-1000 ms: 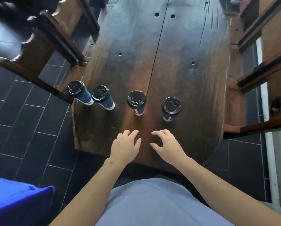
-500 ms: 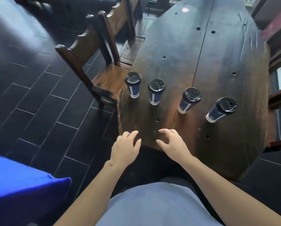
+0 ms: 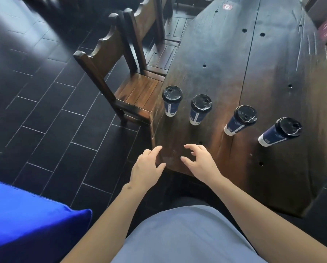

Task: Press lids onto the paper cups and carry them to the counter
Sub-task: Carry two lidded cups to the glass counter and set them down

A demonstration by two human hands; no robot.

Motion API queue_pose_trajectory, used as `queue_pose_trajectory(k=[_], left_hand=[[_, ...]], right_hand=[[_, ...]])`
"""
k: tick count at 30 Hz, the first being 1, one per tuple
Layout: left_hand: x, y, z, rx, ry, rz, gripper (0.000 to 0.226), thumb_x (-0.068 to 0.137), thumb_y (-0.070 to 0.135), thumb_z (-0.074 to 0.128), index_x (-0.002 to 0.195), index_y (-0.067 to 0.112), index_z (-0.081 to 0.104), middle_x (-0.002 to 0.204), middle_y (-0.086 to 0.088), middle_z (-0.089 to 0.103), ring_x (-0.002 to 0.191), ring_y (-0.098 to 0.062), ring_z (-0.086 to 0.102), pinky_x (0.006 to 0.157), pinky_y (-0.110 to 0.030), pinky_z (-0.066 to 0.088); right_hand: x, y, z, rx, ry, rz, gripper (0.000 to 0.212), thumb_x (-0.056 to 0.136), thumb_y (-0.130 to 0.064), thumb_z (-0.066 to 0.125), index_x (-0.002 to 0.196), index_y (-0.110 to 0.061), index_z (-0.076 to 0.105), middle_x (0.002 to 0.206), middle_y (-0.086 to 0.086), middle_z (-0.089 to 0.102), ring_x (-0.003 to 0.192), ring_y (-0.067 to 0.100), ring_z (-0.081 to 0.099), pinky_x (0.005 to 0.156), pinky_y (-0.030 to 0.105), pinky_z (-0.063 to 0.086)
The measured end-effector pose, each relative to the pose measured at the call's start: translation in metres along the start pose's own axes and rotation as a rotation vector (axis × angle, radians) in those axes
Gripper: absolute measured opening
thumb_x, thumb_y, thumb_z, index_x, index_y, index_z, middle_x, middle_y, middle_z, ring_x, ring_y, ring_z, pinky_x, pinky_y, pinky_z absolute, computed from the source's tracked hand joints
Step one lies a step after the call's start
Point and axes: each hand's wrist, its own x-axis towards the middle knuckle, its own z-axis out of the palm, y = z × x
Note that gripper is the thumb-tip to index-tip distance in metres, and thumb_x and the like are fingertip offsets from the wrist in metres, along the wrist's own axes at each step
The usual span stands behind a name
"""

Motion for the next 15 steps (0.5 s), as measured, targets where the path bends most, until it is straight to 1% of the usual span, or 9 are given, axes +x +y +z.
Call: queue_pose_trajectory(k=[4,7,10,13,15], left_hand=[[0.035,-0.003,-0.014,0.026,-0.004,-0.014,0.063,0.101,0.042,0.063,0.157,0.033,0.037,0.136,-0.001,0.057,0.119,-0.02,0.059,0.096,-0.037,0.057],[0.064,-0.003,-0.026,0.05,-0.026,-0.032,0.063,0.101,0.044,0.062,0.157,0.034,0.036,0.138,-0.001,0.057,0.121,-0.021,0.059,0.099,-0.037,0.056],[0.091,0.0,-0.036,0.05,-0.032,-0.047,0.063,0.101,0.044,0.062,0.157,0.034,0.036,0.14,-0.001,0.057,0.124,-0.021,0.059,0.101,-0.038,0.054],[0.113,0.005,-0.04,-0.021,-0.056,-0.052,0.065,0.1,0.043,0.064,0.158,0.034,0.035,0.143,-0.001,0.057,0.129,-0.022,0.058,0.107,-0.039,0.05],[0.126,0.006,-0.038,-0.105,-0.071,-0.069,0.072,0.097,0.042,0.068,0.159,0.034,0.031,0.149,0.0,0.054,0.135,-0.022,0.055,0.111,-0.041,0.048]], right_hand=[[0.041,-0.008,0.001,0.006,-0.024,0.011,0.043,0.096,-0.038,0.066,0.136,-0.032,0.055,0.138,-0.005,0.054,0.118,0.011,0.057,0.094,0.019,0.044],[0.071,-0.014,-0.002,0.011,-0.033,0.024,0.043,0.095,-0.039,0.067,0.136,-0.033,0.055,0.137,-0.005,0.054,0.106,0.004,0.053,0.091,0.019,0.044],[0.095,-0.019,-0.006,0.019,-0.035,0.019,0.044,0.095,-0.039,0.067,0.136,-0.032,0.055,0.134,-0.005,0.055,0.102,0.005,0.054,0.088,0.019,0.043],[0.112,-0.019,-0.009,0.023,-0.019,0.046,0.044,0.094,-0.038,0.068,0.136,-0.031,0.054,0.135,-0.004,0.055,0.111,0.011,0.058,0.092,0.021,0.045],[0.118,-0.015,-0.009,0.072,0.027,0.106,0.045,0.094,-0.036,0.069,0.136,-0.028,0.055,0.136,-0.001,0.054,0.119,0.016,0.059,0.095,0.024,0.046]])
